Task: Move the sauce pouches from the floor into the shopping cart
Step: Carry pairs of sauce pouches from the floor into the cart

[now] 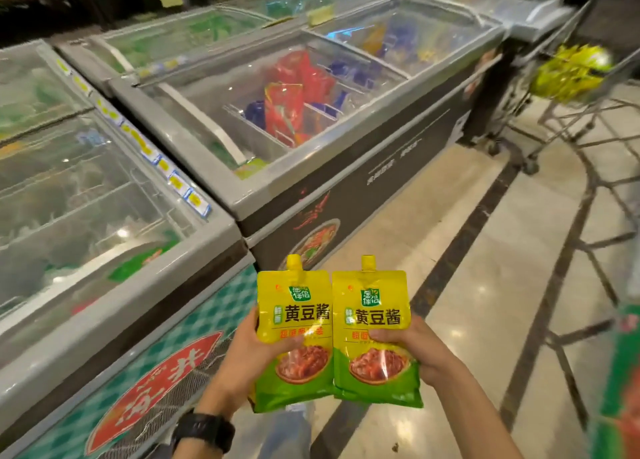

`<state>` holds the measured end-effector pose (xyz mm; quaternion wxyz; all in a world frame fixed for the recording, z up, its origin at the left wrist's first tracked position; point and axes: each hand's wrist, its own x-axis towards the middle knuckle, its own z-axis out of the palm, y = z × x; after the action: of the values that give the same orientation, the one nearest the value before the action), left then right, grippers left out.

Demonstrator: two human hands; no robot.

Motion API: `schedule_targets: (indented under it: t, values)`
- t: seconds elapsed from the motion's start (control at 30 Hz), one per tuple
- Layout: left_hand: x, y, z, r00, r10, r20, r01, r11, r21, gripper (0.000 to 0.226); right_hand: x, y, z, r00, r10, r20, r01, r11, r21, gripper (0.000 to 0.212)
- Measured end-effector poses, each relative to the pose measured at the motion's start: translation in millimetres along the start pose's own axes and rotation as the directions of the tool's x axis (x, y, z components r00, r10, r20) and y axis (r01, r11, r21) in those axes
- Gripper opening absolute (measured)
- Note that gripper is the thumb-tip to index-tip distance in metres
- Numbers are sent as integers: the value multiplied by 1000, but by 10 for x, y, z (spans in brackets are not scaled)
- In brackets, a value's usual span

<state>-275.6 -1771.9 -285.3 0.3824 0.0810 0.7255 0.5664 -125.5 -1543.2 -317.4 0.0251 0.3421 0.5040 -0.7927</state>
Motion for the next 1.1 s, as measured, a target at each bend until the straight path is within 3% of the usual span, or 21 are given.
schedule_targets:
  t: [0.07,0.17,0.23,0.33,0.43,0.63,0.87,1.1]
  values:
    - [441,197,86,998,-2,64,1,1000,10,66,153,-218,-134,997,-21,-75,23,999,27,86]
    - [1165,482,264,984,6,177,-13,999,42,79,371,-550,-350,980,-45,-196,57,997,60,55]
    - [1601,677,492,974,34,222,-52,996,79,71,475,-762,-528,957,-58,-284,90,991,100,44]
    - [2152,1005,943,936,68,347,-114,987,115,61,577,-994,-832,911,-60,-409,132,980,151,50]
    - [2628,1279,1461,887,67,458,-165,970,178,69,636,-1159,-1236,860,-54,-507,188,958,217,60]
    - [3534,1627,2713,787,-16,616,-206,935,288,82,847,-1409,-2236,770,-23,-638,279,911,304,55]
    - [4428,2062,4096,762,-121,636,-163,915,369,93,1233,-2023,-3612,725,20,-689,281,904,322,42]
    - [5300,2722,5268,741,-111,662,-188,912,364,100,1680,-2842,-4802,709,28,-705,296,895,333,43]
